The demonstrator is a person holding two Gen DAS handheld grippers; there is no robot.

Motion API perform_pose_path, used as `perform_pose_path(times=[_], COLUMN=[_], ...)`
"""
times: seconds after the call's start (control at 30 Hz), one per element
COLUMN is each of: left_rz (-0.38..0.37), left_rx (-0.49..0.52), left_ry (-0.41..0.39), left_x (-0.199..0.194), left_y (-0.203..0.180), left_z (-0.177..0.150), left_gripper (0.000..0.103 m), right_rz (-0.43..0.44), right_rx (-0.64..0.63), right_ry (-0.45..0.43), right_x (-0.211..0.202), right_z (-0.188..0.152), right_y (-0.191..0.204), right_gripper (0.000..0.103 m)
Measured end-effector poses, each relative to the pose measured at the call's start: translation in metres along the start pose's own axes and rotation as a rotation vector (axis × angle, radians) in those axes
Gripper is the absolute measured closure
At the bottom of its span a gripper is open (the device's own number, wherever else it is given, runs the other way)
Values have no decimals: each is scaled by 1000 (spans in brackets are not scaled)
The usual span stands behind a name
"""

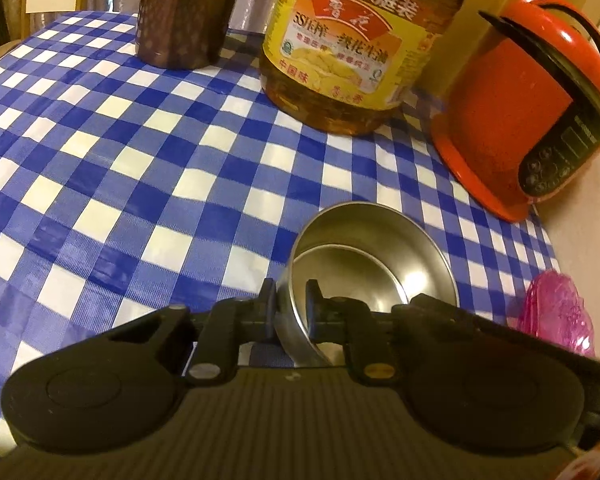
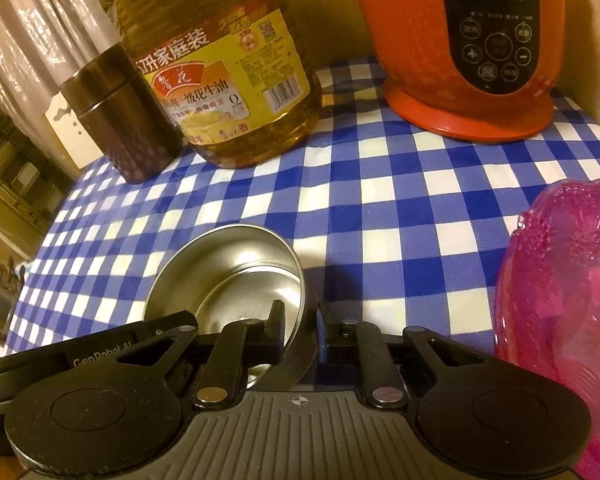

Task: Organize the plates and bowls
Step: 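Lift the held steel cup with both tools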

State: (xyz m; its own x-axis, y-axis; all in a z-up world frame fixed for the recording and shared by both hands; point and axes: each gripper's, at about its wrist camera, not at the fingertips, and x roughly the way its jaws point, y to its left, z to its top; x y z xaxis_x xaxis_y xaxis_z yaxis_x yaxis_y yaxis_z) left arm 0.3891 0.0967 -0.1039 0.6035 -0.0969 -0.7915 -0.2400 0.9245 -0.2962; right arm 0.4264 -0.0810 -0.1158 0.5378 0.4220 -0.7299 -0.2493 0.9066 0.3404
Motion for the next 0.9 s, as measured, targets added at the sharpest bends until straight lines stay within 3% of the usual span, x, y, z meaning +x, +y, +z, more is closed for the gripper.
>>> perform_pose_path(times=[0.33, 0.9], left_rz=[37, 54], left_rx=[72, 118], left_ry=[40, -6], left_x=[-2, -9], left_y=[-7, -15], left_z=[-6, -9], left_gripper=[91, 92], right_rz=[-11, -43], right_rx=[-26, -74], right_ry=[39, 12], right_x=[-9, -9], right_z=[-8, -5], right_y=[1, 6], right_gripper=[89, 93])
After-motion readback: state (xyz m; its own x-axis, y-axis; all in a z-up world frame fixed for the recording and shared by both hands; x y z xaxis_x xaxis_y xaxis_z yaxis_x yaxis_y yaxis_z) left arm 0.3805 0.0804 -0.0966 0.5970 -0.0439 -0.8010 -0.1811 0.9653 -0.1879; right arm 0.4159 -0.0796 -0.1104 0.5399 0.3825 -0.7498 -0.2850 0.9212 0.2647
